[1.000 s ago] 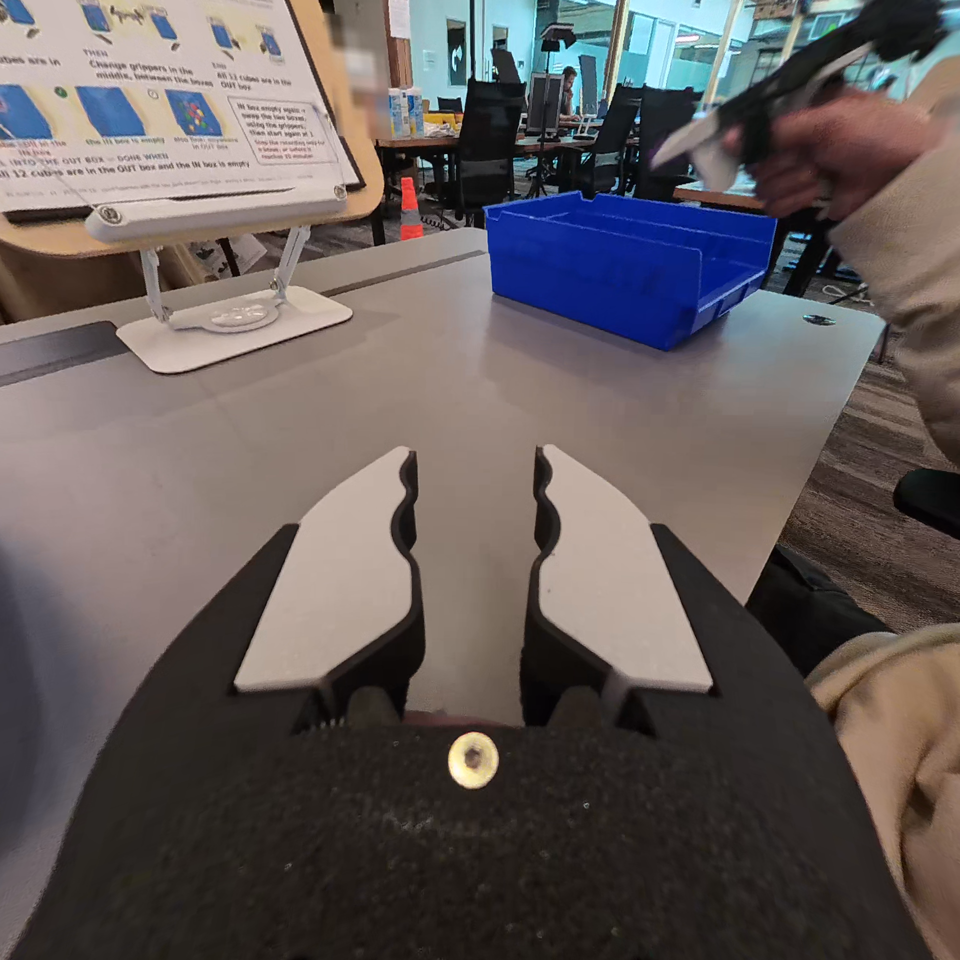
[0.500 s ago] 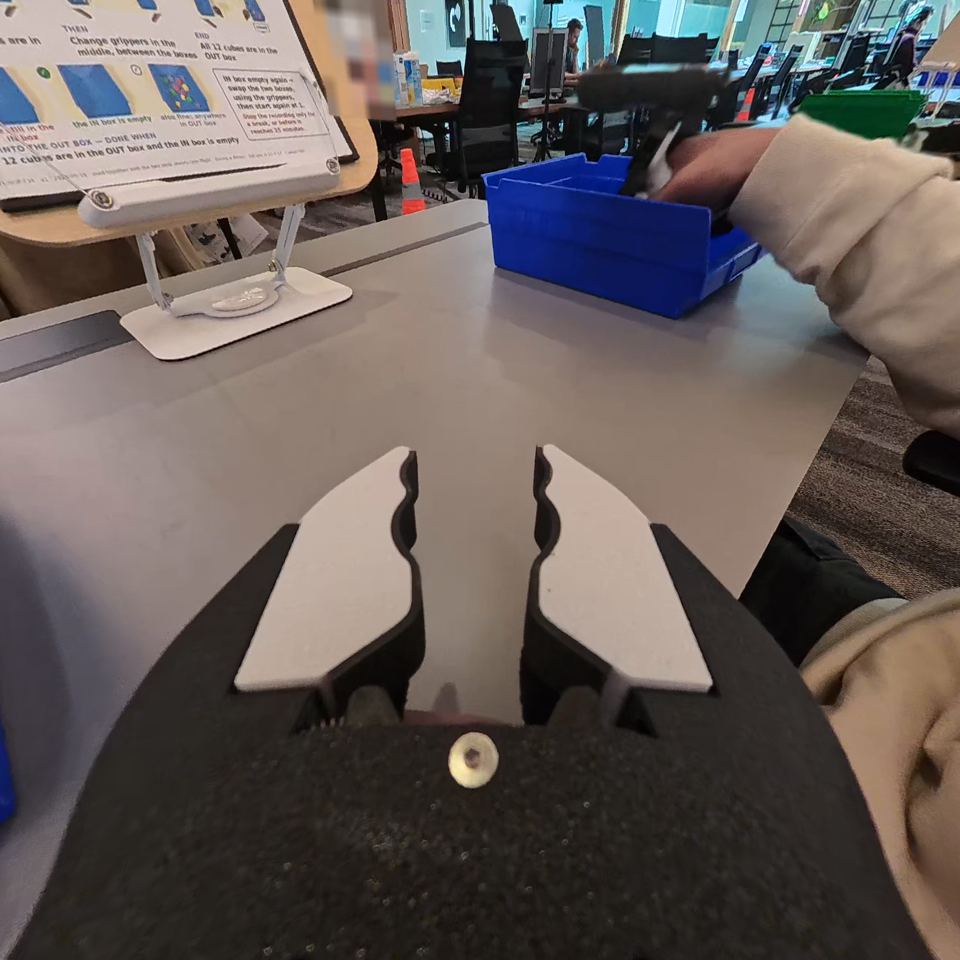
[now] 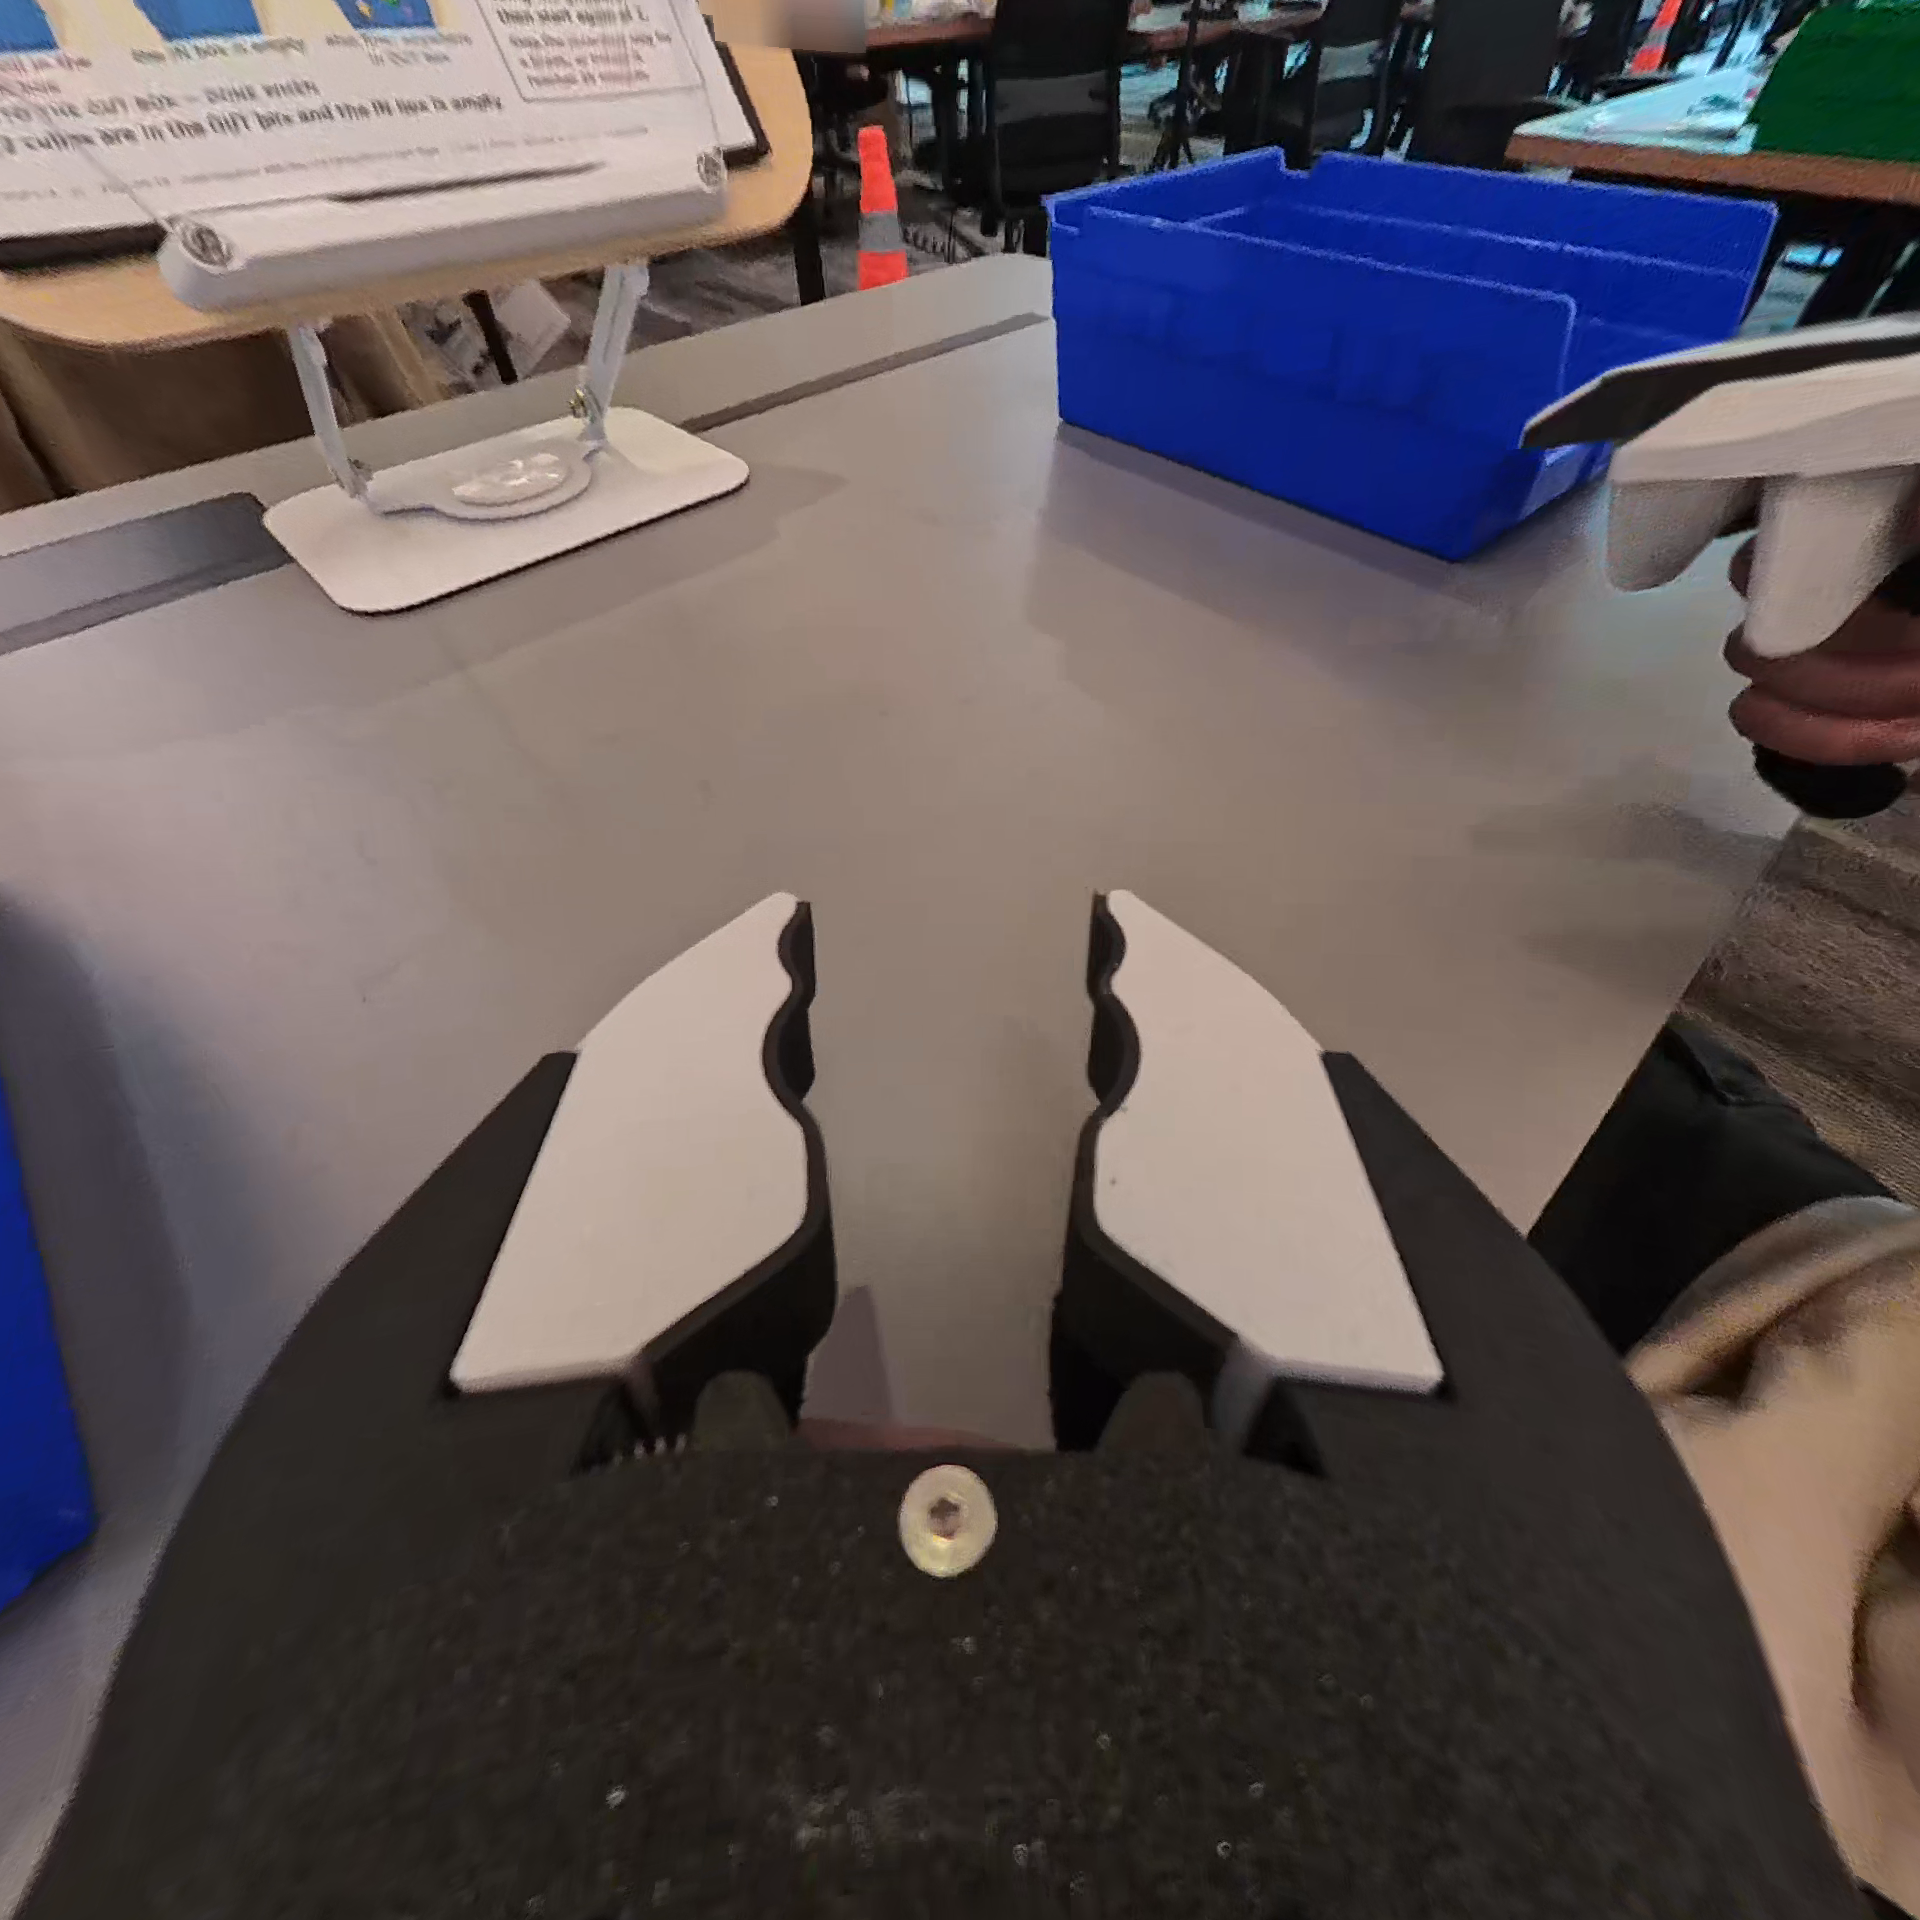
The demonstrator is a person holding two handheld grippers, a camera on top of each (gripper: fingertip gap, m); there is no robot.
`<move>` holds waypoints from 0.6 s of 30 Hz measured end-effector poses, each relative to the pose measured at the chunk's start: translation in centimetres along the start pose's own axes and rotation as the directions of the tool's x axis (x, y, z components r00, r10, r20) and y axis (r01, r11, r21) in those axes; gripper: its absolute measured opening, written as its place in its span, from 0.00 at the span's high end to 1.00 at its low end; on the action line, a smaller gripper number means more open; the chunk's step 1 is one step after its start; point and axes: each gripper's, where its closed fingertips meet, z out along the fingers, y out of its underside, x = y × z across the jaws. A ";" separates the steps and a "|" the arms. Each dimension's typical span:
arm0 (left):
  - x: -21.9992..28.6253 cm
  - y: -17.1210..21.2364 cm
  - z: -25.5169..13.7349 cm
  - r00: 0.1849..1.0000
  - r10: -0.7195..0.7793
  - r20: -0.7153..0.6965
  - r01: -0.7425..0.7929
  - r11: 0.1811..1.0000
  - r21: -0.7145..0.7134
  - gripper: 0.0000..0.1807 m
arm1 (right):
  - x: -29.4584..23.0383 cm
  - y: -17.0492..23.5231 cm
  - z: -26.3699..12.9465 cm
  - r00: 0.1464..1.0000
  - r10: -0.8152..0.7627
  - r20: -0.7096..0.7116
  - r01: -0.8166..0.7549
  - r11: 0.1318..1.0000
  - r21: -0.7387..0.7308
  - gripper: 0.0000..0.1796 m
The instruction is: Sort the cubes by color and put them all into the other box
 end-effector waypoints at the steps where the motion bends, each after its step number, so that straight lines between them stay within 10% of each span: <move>1: 0.0 0.2 0.1 1.000 -0.002 0.003 0.002 1.000 -0.020 0.71 | -0.5 0.3 0.3 1.000 -0.023 0.011 0.023 1.000 -0.008 0.80; 13: -8.5 -3.7 -5.9 0.973 0.027 0.228 -0.027 1.000 -0.003 0.72 | -2.0 2.7 0.8 0.997 -0.030 0.073 0.039 0.991 -0.131 0.81; 18: -20.2 -2.6 -9.4 0.923 0.171 0.344 -0.043 0.936 -0.349 0.71 | -2.4 3.1 1.5 0.995 -0.025 0.096 0.039 0.988 -0.147 0.81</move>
